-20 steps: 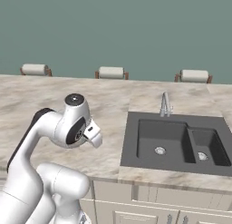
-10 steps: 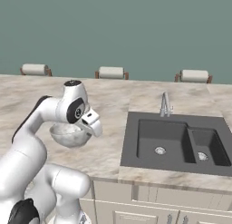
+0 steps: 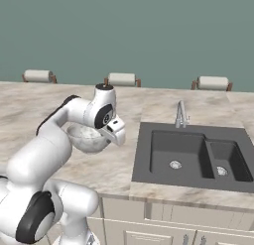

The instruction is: Pick the cup and bowl from the counter and place them on the counter next to the sink.

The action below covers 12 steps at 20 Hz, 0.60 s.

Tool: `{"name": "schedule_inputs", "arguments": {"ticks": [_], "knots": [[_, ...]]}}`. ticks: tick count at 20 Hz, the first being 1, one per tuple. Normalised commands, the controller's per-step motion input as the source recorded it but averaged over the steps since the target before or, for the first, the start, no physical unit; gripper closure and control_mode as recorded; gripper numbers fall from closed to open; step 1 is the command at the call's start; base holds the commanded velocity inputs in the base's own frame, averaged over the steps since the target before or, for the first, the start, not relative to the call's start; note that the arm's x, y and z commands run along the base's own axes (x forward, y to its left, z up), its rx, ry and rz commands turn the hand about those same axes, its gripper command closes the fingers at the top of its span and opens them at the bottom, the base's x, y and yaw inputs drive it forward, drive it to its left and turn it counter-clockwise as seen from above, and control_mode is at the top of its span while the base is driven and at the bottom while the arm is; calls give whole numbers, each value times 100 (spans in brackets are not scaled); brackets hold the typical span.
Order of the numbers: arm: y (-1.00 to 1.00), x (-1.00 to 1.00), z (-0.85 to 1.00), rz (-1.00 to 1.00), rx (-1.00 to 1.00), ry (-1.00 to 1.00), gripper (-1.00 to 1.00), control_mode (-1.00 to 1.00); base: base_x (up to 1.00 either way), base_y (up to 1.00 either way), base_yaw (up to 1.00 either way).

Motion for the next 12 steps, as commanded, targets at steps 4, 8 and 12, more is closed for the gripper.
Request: {"name": "schedule_inputs", "arguments": {"ticks": [4, 8, 12], "knots": [[-20, 10, 0, -5, 8, 0, 100, -100, 0, 0, 0], [0, 0, 0, -3, -2, 4, 100, -100, 0, 0, 0], [0, -17, 0, -6, -1, 1, 100, -100, 0, 0, 0]]}}
